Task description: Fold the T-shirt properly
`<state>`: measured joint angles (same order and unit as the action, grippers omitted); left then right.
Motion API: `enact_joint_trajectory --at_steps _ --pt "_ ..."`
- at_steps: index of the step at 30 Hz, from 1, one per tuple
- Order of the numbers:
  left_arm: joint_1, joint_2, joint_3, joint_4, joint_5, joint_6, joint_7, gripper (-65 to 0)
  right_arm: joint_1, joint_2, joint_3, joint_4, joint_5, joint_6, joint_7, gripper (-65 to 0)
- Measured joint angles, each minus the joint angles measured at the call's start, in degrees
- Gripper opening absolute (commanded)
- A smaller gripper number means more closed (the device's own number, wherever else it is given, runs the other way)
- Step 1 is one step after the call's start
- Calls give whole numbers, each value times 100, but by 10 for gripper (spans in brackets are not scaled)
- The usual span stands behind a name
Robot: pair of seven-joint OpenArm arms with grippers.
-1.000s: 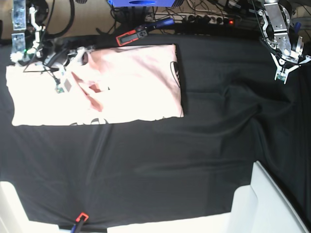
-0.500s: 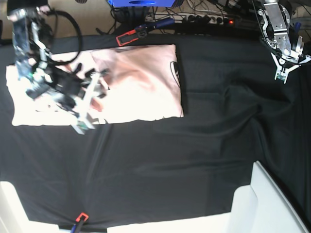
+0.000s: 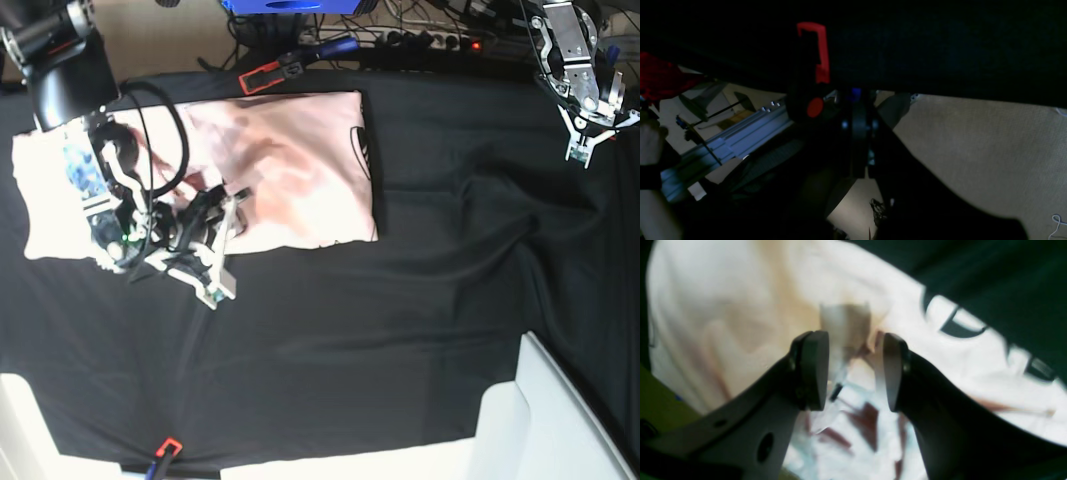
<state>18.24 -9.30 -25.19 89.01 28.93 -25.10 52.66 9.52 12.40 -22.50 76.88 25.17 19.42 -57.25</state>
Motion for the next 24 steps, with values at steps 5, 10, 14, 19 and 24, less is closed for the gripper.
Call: enact_joint_trajectory --at_steps 5,10,14,19,24 --pt "2 13 0 0 0 0 2 -650 166 -28 13 -566 15 415 164 -389" --pt "-7 22 0 0 0 0 2 -650 184 -31 13 -730 -4 415 306 -390" --pt "-35 24 0 0 0 0 0 -650 210 -114 13 -737 -9 415 317 -390" --pt "-44 24 0 0 2 0 2 -650 299 -170 13 -737 11 417 334 -396" --pt "-46 37 0 0 0 0 0 -650 339 -153 13 -737 -4 415 328 -431"
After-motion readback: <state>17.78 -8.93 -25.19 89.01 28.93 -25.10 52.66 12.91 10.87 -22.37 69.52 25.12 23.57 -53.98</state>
